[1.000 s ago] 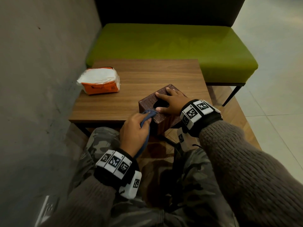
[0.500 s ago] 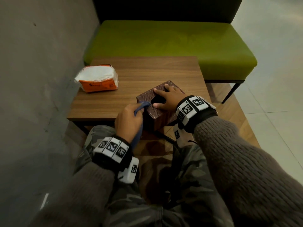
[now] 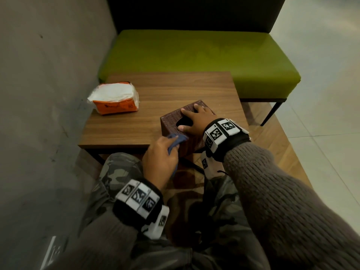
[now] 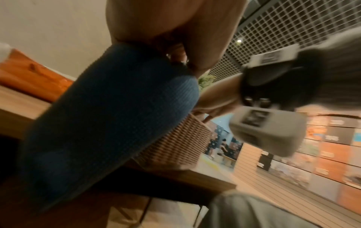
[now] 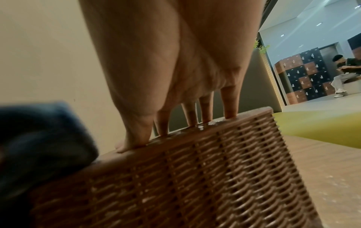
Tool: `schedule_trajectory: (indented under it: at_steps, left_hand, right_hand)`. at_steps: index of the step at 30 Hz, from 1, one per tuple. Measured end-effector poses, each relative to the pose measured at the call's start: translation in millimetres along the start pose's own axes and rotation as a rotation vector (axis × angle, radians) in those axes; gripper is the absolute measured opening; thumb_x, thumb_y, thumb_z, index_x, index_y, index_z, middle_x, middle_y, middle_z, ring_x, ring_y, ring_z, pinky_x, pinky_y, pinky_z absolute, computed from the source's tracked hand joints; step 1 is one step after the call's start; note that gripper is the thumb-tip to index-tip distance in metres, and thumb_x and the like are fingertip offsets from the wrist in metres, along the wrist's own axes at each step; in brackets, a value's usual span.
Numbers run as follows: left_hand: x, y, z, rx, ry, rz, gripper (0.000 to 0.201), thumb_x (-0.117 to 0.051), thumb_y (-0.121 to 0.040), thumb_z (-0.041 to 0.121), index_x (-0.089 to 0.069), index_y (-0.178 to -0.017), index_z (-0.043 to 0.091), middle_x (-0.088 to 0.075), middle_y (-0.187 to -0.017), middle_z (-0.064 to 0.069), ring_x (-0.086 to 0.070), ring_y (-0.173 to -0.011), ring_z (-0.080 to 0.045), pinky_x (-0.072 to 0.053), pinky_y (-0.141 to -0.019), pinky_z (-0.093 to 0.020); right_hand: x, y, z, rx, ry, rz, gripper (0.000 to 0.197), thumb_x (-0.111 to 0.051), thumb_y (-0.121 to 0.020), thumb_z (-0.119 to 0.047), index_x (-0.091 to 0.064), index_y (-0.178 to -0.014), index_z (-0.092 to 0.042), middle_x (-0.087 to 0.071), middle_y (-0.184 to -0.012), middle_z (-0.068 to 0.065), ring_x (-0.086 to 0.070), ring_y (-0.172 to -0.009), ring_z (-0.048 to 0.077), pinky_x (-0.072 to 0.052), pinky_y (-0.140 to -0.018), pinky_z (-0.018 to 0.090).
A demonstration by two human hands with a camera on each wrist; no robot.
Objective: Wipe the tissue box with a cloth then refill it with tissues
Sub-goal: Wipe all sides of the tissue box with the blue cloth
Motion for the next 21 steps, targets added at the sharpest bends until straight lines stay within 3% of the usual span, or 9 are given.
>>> schedule_trajectory:
  at_steps: [2,7,10,14,18,21]
  left_hand:
    - [-7,18,3,-0.039,-0.029,-0.038,0.021,-0.055,-0.089,0.023,-0.067,-0.105,0.019,-0.064,-0.098,0.000,-0.059,-0.089,-0.018,-0.048,-0.072,-0.033]
    - [-22,17,-18,0.108,-0.093,-0.120,0.017,-0.054,-0.090,0.024,-0.068,-0.091,0.014,-0.063,-0.087,-0.005,-0.060,-0.083,-0.024,-0.045,-0.068,-0.034]
    - [-7,25,-25,0.139,0.052,0.015,0.014,-0.057,-0.090,0.019,-0.067,-0.097,0.013,-0.063,-0.087,-0.006,-0.060,-0.083,-0.023,-0.044,-0.069,-0.031]
    - [25,6,-18,0.035,0.154,0.302,0.016,-0.056,-0.091,0.011,-0.066,-0.099,0.001,-0.061,-0.091,-0.012,-0.059,-0.085,-0.025,-0.034,-0.069,-0.017]
    - [2,-9,-6,-0.051,-0.004,0.142,0.030,-0.057,-0.089,0.016,-0.062,-0.119,0.016,-0.061,-0.112,-0.003,-0.056,-0.101,-0.021,-0.046,-0.078,-0.032]
    - [-34,11,24,-0.312,-0.220,0.031,0.033,-0.052,-0.086,0.024,-0.063,-0.117,0.021,-0.059,-0.115,0.003,-0.054,-0.098,-0.021,-0.052,-0.066,-0.035]
  right_hand:
    - [1,0,0,-0.015,0.007,0.013,0.075,-0.042,-0.089,-0.066,-0.010,-0.152,-0.038,-0.002,-0.161,0.008,-0.004,-0.147,0.032,-0.015,-0.116,0.053]
    - [5,4,-10,-0.060,0.109,0.055,0.072,-0.035,-0.089,-0.069,-0.019,-0.151,-0.036,-0.016,-0.157,0.014,-0.013,-0.144,0.036,-0.023,-0.114,0.051]
    - [21,12,-3,-0.050,0.116,0.007,0.066,-0.046,-0.091,-0.060,-0.027,-0.149,-0.034,-0.023,-0.152,0.016,-0.022,-0.139,0.037,-0.029,-0.109,0.047]
    - [31,17,-2,-0.032,0.138,0.022,0.066,-0.057,-0.087,-0.056,-0.042,-0.143,-0.027,-0.038,-0.139,0.017,-0.038,-0.129,0.038,-0.038,-0.102,0.046]
    - [30,17,-9,-0.031,0.159,0.025,0.061,-0.062,-0.086,-0.051,-0.049,-0.138,-0.023,-0.043,-0.134,0.018,-0.048,-0.121,0.038,-0.041,-0.099,0.042]
    - [33,20,-7,-0.023,0.128,0.049,0.057,-0.065,-0.085,-0.046,-0.051,-0.136,-0.025,-0.045,-0.130,0.017,-0.051,-0.117,0.037,-0.043,-0.096,0.040]
Point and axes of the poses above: each hand's wrist, its own y-axis away from the middle knuckle, its own x-axis out of the back of the hand, z = x × y, the point moved 4 cm from there along -y, towards the middle knuckle
